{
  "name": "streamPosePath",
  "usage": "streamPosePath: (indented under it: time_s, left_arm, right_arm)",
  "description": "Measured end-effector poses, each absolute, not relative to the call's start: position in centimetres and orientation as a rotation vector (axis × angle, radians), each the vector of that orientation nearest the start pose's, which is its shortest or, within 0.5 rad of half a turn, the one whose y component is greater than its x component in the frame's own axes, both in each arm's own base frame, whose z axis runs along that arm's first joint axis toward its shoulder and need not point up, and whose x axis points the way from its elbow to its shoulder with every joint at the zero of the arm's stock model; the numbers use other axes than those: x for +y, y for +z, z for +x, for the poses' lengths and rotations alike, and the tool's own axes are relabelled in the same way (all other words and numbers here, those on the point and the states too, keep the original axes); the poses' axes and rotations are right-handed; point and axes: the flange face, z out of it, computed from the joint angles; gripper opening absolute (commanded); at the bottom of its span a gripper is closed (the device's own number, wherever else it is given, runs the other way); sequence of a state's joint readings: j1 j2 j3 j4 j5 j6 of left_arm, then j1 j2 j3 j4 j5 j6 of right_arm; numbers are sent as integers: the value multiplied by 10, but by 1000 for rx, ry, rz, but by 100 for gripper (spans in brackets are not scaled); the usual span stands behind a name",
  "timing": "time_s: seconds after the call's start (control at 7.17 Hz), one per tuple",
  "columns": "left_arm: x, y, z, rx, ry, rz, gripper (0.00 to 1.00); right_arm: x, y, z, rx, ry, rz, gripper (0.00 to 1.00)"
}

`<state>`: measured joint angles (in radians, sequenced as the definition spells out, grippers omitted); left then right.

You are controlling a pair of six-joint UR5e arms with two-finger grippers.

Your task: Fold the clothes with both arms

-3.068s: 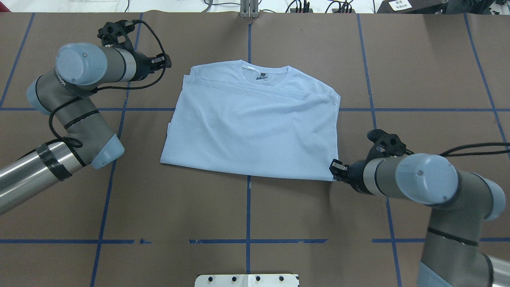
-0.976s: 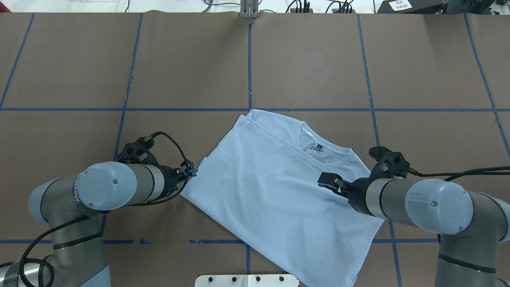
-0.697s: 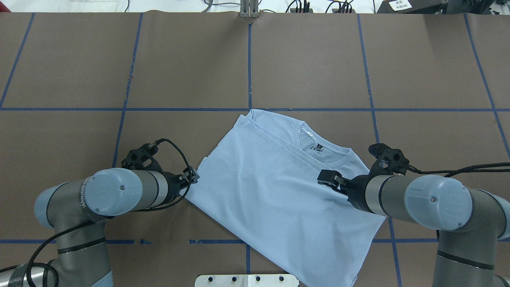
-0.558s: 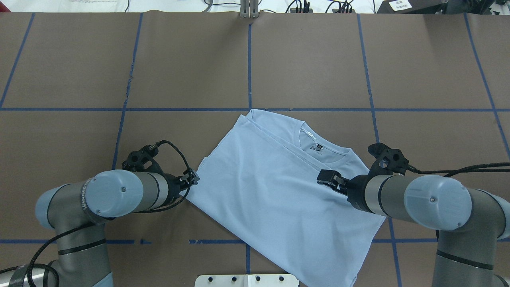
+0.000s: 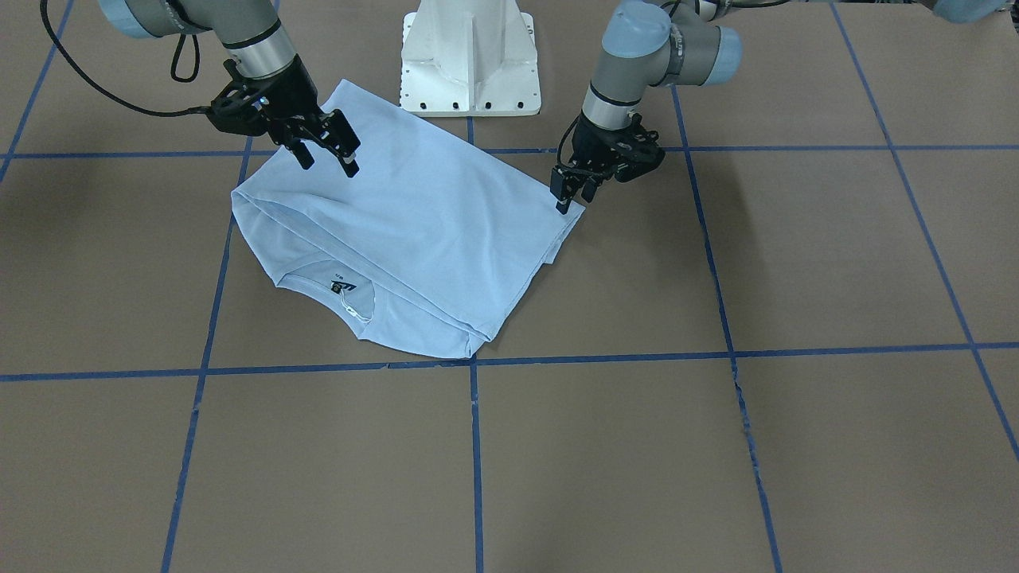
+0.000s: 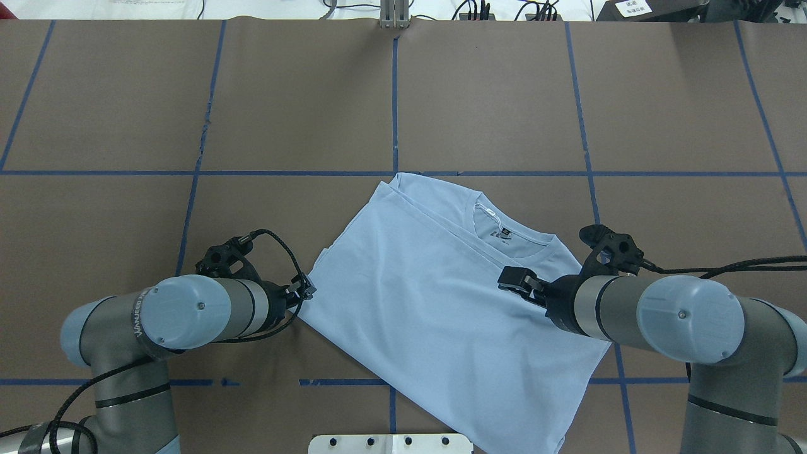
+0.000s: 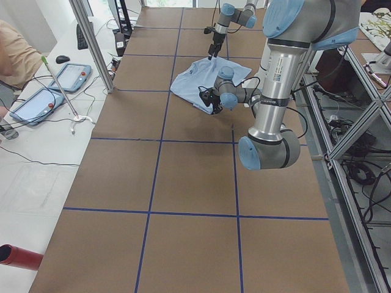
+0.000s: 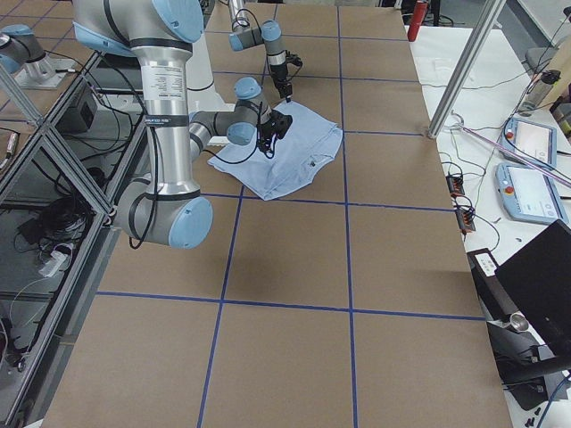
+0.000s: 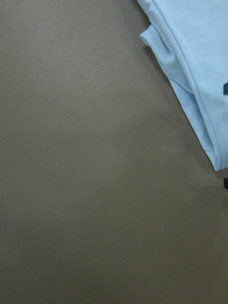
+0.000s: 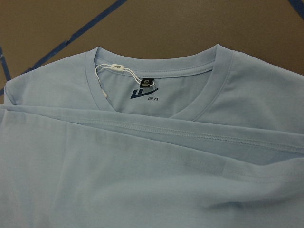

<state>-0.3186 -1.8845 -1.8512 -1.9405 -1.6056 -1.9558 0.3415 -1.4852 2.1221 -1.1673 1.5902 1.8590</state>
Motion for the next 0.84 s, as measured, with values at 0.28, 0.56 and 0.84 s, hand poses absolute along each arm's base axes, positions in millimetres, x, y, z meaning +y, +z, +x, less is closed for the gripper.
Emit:
streamPosePath:
  time_s: [0.28, 0.56, 0.84]
  left_arm:
    - [-310, 325, 527, 973, -630, -65, 0]
    - [-310, 323, 527, 976, -627, -65, 0]
    - [-310, 319, 524, 971, -627, -62, 0]
  right_arm:
    - [-288, 317, -415, -1057, 562, 10, 100]
    - [-288, 316, -415, -1058, 564, 10, 100]
    - [-288, 318, -416, -1054, 564, 10, 100]
